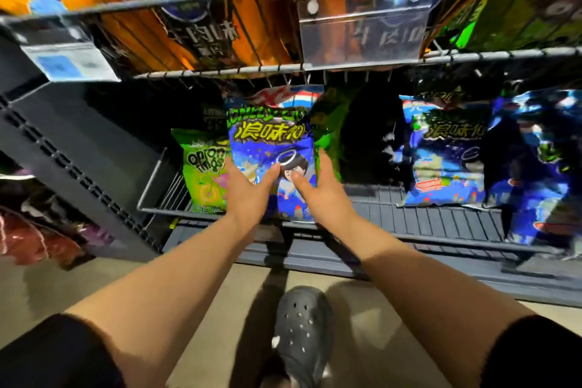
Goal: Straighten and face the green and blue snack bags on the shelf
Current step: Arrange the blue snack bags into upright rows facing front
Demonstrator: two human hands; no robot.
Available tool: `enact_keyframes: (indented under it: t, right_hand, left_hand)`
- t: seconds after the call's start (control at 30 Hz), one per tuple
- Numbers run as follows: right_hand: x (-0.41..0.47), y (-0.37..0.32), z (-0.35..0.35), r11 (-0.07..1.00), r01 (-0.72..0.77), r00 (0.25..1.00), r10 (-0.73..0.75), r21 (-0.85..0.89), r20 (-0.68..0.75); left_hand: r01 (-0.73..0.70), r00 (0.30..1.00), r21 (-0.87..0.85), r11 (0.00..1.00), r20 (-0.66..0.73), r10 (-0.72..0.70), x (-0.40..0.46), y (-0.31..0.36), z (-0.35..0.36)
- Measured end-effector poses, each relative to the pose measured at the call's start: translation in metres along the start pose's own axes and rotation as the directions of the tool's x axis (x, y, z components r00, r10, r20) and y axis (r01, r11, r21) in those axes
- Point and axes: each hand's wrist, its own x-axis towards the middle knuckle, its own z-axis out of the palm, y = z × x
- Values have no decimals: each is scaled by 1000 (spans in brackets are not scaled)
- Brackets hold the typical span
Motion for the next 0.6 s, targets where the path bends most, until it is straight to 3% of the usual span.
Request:
enact_keyframes:
  t: [0.2, 0.6]
  right_hand:
    - [-1, -8, -2, 989, 60, 986, -36, 138, -165]
    - [-26, 33, -138, 1000, 4, 903, 9, 29, -430]
  left_hand:
    - [-141, 989, -55, 989, 28, 142, -6, 34, 12]
    - [-80, 940, -57, 995, 328, 94, -47, 44, 146]
